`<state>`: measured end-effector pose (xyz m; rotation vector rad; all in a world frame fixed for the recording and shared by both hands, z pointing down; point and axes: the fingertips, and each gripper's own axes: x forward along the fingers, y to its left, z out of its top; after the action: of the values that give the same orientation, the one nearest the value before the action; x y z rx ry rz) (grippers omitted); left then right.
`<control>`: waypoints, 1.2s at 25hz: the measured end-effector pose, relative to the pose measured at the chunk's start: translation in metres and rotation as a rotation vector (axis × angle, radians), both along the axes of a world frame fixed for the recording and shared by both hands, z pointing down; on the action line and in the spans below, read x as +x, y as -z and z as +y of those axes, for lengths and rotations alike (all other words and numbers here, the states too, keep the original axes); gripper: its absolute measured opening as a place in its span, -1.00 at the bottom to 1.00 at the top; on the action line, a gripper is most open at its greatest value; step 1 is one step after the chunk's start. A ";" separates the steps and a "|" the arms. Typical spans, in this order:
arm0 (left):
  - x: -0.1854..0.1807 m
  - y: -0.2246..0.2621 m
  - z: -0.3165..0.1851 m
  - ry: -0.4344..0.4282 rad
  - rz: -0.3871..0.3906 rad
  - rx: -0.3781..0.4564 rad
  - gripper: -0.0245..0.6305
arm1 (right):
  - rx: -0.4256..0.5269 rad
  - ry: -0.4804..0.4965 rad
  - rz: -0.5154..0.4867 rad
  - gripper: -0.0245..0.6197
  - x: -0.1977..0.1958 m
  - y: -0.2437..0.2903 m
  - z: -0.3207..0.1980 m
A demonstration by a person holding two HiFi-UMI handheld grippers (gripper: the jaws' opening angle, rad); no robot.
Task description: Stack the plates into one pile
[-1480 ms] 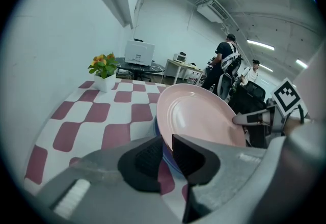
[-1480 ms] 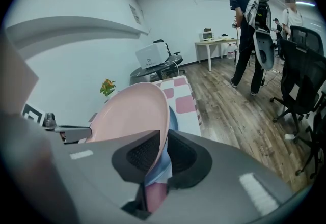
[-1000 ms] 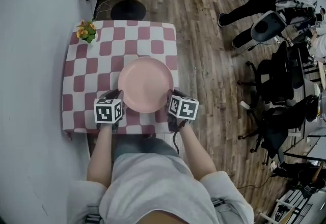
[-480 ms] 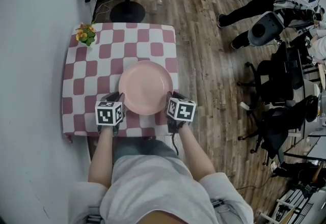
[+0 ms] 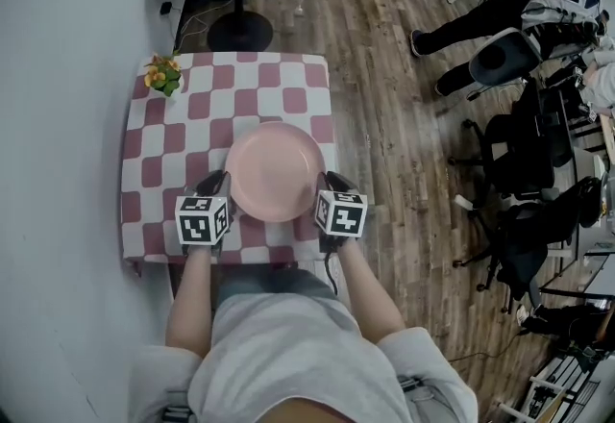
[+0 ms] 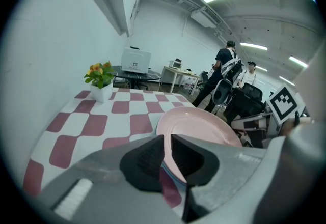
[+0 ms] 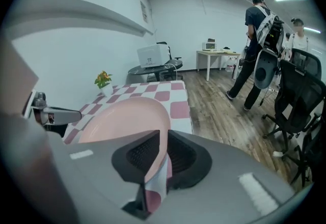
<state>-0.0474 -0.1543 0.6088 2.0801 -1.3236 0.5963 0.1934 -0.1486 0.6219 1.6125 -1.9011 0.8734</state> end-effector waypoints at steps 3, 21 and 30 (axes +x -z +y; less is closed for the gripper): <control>0.003 0.026 -0.009 -0.012 0.016 0.087 -0.91 | 0.078 0.008 -0.049 -0.92 -0.006 0.027 -0.008; 0.036 0.209 -0.047 -0.100 0.126 0.600 -0.91 | 0.585 -0.004 -0.123 -0.92 0.009 0.210 -0.024; 0.050 0.265 -0.042 -0.136 0.172 0.730 -0.91 | 0.748 -0.018 -0.009 -0.92 0.020 0.267 -0.003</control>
<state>0.0027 -0.1962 0.3436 2.7362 -1.4398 -0.0462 0.2135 -0.1517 0.3551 2.0175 -2.3813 0.1509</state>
